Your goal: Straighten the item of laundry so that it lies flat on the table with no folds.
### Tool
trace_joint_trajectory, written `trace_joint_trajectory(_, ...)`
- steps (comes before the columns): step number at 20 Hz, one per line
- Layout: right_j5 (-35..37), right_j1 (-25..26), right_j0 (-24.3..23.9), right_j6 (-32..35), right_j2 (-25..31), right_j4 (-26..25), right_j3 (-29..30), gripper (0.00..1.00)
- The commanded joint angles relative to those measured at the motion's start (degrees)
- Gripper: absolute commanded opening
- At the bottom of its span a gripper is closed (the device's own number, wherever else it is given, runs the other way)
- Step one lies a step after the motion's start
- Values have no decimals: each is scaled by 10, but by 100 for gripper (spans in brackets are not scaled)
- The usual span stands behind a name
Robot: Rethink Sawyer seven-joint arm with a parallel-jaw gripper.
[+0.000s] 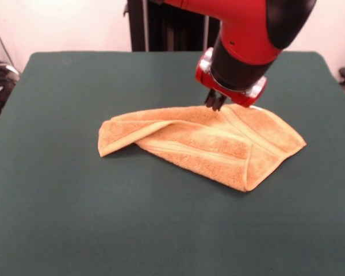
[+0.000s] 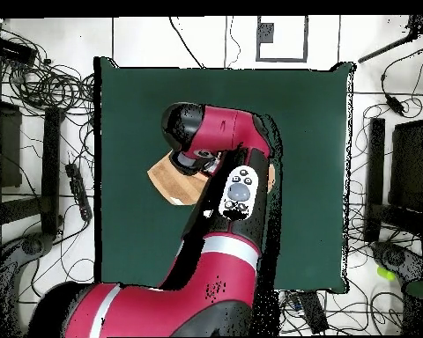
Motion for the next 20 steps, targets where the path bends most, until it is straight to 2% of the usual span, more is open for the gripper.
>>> trace_joint_trajectory(1,-42,35,11,58,79,11,58,0)
trace_joint_trajectory(6,-60,42,9,42,85,3,68,0)
trace_joint_trajectory(10,-105,48,9,30,89,-10,87,0)
trace_joint_trajectory(14,-108,60,3,16,91,-17,84,0)
trace_joint_trajectory(20,-177,79,-3,7,100,-24,102,0)
